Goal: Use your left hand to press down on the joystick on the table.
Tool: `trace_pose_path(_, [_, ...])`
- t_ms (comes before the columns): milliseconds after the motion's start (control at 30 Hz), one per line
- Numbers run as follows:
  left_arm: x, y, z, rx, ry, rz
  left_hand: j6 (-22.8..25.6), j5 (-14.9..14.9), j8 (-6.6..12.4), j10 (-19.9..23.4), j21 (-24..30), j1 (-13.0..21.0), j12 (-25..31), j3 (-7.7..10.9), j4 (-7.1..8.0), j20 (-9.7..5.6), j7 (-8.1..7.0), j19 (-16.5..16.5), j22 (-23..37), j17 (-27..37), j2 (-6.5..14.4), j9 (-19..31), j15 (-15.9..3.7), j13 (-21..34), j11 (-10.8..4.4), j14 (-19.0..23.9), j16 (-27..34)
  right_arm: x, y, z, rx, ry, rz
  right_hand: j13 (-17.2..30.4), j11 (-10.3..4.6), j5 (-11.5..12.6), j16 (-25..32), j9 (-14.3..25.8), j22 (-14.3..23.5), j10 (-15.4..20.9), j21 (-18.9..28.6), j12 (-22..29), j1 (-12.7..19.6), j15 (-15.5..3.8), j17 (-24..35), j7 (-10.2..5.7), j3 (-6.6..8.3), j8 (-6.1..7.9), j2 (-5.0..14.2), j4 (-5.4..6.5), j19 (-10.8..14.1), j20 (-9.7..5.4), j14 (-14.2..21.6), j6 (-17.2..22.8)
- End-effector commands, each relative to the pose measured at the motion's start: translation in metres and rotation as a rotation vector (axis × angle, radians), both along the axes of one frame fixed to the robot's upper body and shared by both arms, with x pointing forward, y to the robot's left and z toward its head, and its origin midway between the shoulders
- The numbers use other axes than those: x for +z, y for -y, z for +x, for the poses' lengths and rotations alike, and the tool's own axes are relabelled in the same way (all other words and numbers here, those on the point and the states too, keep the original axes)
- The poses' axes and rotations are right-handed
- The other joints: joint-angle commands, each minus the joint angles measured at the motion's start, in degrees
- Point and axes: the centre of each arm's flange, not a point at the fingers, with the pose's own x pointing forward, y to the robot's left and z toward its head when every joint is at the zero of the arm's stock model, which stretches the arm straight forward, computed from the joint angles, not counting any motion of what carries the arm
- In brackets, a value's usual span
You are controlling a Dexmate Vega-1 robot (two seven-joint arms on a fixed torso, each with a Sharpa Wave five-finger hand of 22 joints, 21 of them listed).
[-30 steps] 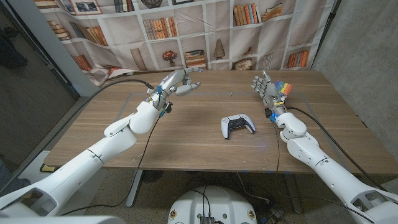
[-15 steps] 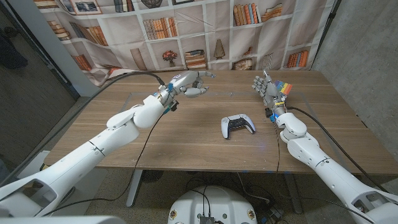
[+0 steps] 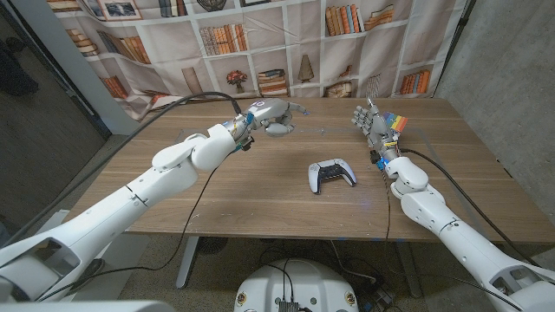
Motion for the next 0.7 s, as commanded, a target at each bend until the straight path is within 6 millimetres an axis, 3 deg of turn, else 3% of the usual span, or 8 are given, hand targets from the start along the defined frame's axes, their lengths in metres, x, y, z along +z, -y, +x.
trace_pose_path(33, [0.001, 0.021, -0.002, 0.008, -0.018, 0.159, 1.8, 0.4, 0.29, 0.2, 1.2, -0.2, -0.1, 1.48, 0.04, -3.05, -2.48, -0.4, -0.6, -0.1, -0.1, 0.1, 0.52, -0.4, 0.69, 0.0, -0.2, 0.004, 0.002, 0.003, -0.001, -0.006, -0.008, 0.1, 0.03, 0.1, -0.1, 0.2, 0.3, 0.4, 0.0, 0.0, 0.1, 0.12, 0.2, -0.03, 0.14, 0.16, 0.28, -0.27, 0.5, -0.32, 0.4, 0.5])
trace_pose_path(233, [0.002, 0.028, -0.002, 0.007, -0.026, 0.211, 4.8, 0.3, 0.51, 0.2, 2.6, -0.7, 0.2, 2.9, 0.12, -3.06, -4.81, -1.0, -1.6, -0.2, -0.1, -0.1, 0.54, 0.0, 0.82, -0.1, -0.2, 0.003, 0.003, 0.005, 0.0, -0.015, -0.009, 0.1, 0.01, 0.1, -0.1, 0.2, 0.3, 0.4, 0.0, 0.0, 0.1, 0.07, 0.2, -0.02, 0.14, 0.15, 0.32, -0.3, 0.5, -0.31, 0.5, 0.5])
trace_pose_path(400, [0.004, 0.035, -0.004, 0.023, -0.025, 0.278, 6.4, 0.1, 0.47, 0.1, 3.5, -1.1, 0.3, 3.59, 0.21, -3.04, -5.37, -1.3, -2.2, 0.0, -0.2, -0.2, 0.54, 0.3, 0.92, 0.2, 0.0, 0.003, 0.004, 0.005, -0.002, -0.017, -0.011, 0.1, 0.07, 0.1, -0.1, 0.2, 0.3, 0.4, 0.0, 0.0, 0.1, 0.07, 0.2, -0.01, 0.13, 0.17, 0.36, -0.32, 0.6, -0.32, 0.5, 0.6])
trace_pose_path(600, [0.003, 0.044, -0.006, 0.035, -0.022, 0.342, 6.8, 0.0, 0.1, 0.3, 4.3, -1.5, 0.3, 4.19, 0.22, -3.07, -5.42, -1.7, -2.6, -0.4, -0.1, -0.3, 0.54, 0.1, 0.96, -0.1, -0.4, 0.003, 0.004, 0.005, 0.0, -0.019, -0.018, 0.1, 0.1, 0.1, -0.1, 0.2, 0.3, 0.4, -0.1, 0.0, 0.0, 0.11, 0.2, 0.0, 0.13, 0.15, 0.38, -0.34, 0.6, -0.33, 0.5, 0.5])
trace_pose_path(700, [0.002, 0.048, -0.006, 0.034, -0.025, 0.358, 7.2, 0.0, -0.2, 0.2, 5.0, -1.8, 1.2, 4.88, 0.11, -3.05, -4.68, -2.0, -3.2, -0.5, -0.2, -0.4, 0.56, 1.5, 1.11, -0.1, -0.4, 0.003, 0.004, 0.005, 0.0, -0.024, -0.016, 0.1, 0.13, 0.1, -0.1, 0.2, 0.3, 0.4, -0.1, 0.0, 0.0, 0.16, 0.2, 0.01, 0.12, 0.15, 0.38, -0.35, 0.6, -0.33, 0.5, 0.5])
